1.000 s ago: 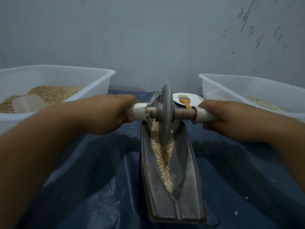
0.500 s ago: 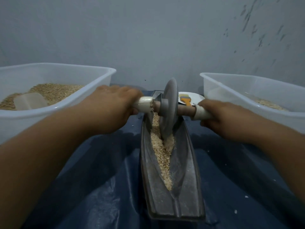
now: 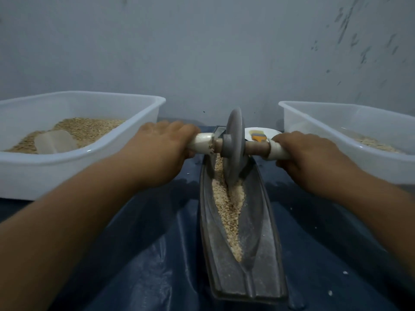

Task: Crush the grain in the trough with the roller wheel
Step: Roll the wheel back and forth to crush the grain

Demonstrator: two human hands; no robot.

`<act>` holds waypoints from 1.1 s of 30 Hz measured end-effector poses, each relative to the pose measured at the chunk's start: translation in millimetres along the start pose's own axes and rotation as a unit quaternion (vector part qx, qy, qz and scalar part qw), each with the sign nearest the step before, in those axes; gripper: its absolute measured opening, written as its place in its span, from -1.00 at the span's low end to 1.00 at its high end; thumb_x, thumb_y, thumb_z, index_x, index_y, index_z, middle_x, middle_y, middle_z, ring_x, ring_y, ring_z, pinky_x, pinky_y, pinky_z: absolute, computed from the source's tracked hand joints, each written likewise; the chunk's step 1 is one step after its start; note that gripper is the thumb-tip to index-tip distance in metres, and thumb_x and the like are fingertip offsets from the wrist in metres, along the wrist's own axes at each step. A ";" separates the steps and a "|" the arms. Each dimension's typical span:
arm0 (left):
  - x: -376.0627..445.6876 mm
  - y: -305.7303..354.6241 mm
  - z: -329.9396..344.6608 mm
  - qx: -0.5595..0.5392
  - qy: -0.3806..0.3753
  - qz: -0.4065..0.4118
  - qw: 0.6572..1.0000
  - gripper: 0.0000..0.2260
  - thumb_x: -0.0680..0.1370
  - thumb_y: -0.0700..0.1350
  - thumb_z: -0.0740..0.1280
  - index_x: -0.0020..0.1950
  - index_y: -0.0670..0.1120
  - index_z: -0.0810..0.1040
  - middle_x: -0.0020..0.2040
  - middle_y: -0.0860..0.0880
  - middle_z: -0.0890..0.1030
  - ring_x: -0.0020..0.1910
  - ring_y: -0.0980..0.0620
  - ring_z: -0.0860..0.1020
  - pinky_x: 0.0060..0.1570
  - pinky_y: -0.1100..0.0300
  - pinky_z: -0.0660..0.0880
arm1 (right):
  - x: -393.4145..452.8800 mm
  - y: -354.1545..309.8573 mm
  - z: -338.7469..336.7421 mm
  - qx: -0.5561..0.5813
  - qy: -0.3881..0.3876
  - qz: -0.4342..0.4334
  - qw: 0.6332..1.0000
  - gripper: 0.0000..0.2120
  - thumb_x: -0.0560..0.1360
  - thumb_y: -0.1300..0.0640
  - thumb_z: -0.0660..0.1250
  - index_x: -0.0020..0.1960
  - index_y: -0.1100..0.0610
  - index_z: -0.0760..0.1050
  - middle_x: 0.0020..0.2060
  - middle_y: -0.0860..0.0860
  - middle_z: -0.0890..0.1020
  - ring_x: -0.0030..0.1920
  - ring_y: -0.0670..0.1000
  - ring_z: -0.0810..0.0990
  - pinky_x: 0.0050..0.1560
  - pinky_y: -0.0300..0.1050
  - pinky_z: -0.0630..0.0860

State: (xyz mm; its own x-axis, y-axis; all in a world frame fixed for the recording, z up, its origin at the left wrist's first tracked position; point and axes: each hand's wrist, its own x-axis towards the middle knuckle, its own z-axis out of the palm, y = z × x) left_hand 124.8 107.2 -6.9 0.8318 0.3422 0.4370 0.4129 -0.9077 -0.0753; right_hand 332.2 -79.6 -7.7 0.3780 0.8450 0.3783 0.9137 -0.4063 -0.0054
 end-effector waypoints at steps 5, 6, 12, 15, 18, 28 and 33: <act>-3.6 -8.6 -12.5 -0.070 -0.110 -0.013 0.991 -0.85 0.57 0.04 0.25 0.12 0.18 0.35 0.04 0.08 0.51 0.01 -0.01 0.48 0.07 -0.03 0.43 | -5.0 11.4 -15.0 0.027 -0.092 -0.011 0.995 -0.79 0.50 -0.02 0.37 0.00 -0.21 0.35 -0.08 -0.06 0.59 -0.11 0.03 0.56 -0.06 0.04 0.49; -4.3 -9.4 -13.4 -0.074 -0.108 -0.002 0.991 -0.85 0.56 0.04 0.26 0.09 0.20 0.35 0.01 0.10 0.51 -0.01 0.01 0.48 0.04 -0.02 0.44 | -7.7 13.6 -18.5 0.036 -0.125 -0.007 0.991 -0.78 0.49 -0.05 0.37 0.00 -0.26 0.34 -0.13 -0.10 0.58 -0.15 -0.04 0.55 -0.09 0.00 0.51; 1.5 -0.6 7.2 0.054 0.059 0.014 0.997 -0.70 0.60 0.04 0.20 0.33 0.08 0.37 0.14 0.05 0.49 0.09 -0.05 0.44 0.12 0.03 0.31 | 1.6 6.6 5.9 0.035 -0.006 0.018 0.999 -0.69 0.53 0.08 0.36 0.25 -0.10 0.46 0.08 0.02 0.59 0.07 0.15 0.54 0.05 0.05 0.46; 0.5 -2.9 6.7 0.024 0.040 0.017 0.999 -0.73 0.59 0.05 0.20 0.30 0.10 0.36 0.12 0.05 0.48 0.07 -0.04 0.45 0.09 0.04 0.33 | 4.2 3.8 8.0 -0.010 0.009 0.015 1.000 -0.69 0.53 0.06 0.35 0.25 -0.08 0.45 0.08 0.03 0.58 0.06 0.16 0.53 0.03 0.05 0.45; -1.9 -11.3 -6.5 -0.069 -0.054 0.017 0.996 -0.85 0.57 0.06 0.24 0.11 0.21 0.34 -0.01 0.13 0.50 -0.04 0.04 0.47 -0.01 0.05 0.40 | -2.3 14.6 -4.8 0.023 -0.057 -0.012 0.998 -0.77 0.49 0.03 0.38 0.07 -0.17 0.40 -0.08 -0.06 0.58 -0.07 0.06 0.55 -0.09 0.01 0.47; 0.6 -6.5 1.9 -0.022 -0.028 -0.006 0.999 -0.78 0.60 0.05 0.20 0.23 0.11 0.35 0.10 0.05 0.49 0.04 -0.01 0.45 0.09 0.03 0.38 | 6.2 -0.2 0.0 -0.039 -0.007 0.004 0.999 -0.76 0.53 0.03 0.33 0.19 -0.11 0.43 0.05 0.02 0.57 0.02 0.15 0.53 0.01 0.03 0.45; -5.4 -9.1 -14.5 -0.072 -0.106 0.012 0.992 -0.84 0.56 0.07 0.26 0.11 0.21 0.35 -0.02 0.15 0.48 -0.04 0.07 0.46 0.03 0.05 0.41 | -13.3 7.4 -24.4 0.045 -0.158 -0.006 0.986 -0.73 0.51 -0.01 0.36 -0.03 -0.33 0.32 -0.17 -0.16 0.56 -0.18 -0.12 0.53 -0.13 -0.06 0.49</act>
State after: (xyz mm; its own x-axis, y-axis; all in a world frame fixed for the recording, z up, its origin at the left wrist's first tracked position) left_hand 111.3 110.1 4.4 0.9067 0.3493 0.2363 0.3471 -0.9364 0.0522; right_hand 330.2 -102.3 9.8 0.3817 0.9216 0.0705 0.9226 -0.3752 -0.0898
